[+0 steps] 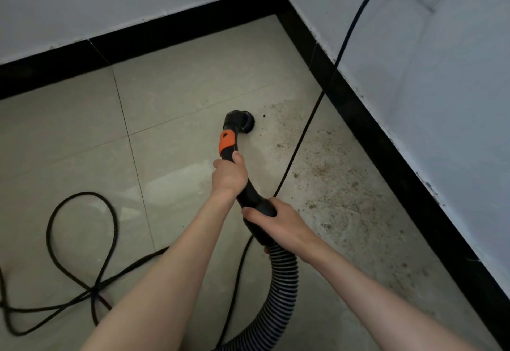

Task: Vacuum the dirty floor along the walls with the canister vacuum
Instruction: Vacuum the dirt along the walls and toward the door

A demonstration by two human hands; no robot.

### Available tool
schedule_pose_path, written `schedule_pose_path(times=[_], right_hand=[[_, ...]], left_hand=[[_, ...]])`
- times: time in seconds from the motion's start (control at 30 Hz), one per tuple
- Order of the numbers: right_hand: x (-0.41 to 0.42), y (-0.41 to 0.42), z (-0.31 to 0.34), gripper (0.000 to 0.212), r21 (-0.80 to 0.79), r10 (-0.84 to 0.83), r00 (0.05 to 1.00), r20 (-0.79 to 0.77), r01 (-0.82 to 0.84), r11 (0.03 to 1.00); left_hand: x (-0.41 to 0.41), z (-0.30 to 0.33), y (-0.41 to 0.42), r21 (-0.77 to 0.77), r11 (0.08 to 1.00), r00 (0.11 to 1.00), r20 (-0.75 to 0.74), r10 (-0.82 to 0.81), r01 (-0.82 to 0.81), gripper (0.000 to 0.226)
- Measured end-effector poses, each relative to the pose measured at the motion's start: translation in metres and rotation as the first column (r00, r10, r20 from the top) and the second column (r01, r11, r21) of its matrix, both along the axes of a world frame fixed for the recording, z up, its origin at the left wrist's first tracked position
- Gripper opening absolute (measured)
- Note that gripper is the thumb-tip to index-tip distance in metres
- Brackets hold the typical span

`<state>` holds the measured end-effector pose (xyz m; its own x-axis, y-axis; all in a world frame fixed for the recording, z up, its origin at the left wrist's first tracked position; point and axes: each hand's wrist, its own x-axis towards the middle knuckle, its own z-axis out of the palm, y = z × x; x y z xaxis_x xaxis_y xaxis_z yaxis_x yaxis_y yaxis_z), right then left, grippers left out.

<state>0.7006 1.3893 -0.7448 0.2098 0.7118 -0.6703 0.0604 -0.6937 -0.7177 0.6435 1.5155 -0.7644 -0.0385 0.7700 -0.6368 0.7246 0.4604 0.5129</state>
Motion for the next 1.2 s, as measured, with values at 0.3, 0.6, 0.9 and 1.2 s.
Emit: schedule_pose_path(times=[0.3, 0.6, 0.9, 1.2], right_hand=[[0.008, 0.006, 0.001, 0.043, 0.015, -0.239, 0.966, -0.099, 0.242, 0.97], [0.009, 0.013, -0.002, 0.035, 0.079, -0.096, 0.995, -0.032, 0.098, 0.992], [0.011, -0.021, 0.008, 0.027, 0.094, -0.056, 0.998, -0.033, 0.059, 0.994], [0.026, -0.042, 0.01, 0.024, 0.09, -0.069, 0.98, -0.186, 0.087, 0.992]], left_hand=[[0.025, 0.004, 0.022, 0.046, 0.999, 1.0, -0.001, -0.022, 0.022, 0.056], [0.028, 0.003, 0.04, 0.051, 0.996, 0.997, -0.009, -0.072, 0.072, 0.06], [0.019, 0.006, -0.004, 0.016, 0.999, 0.999, 0.016, -0.041, 0.041, 0.056], [0.028, 0.005, -0.03, 0.038, 0.999, 0.996, 0.088, -0.007, 0.003, 0.052]])
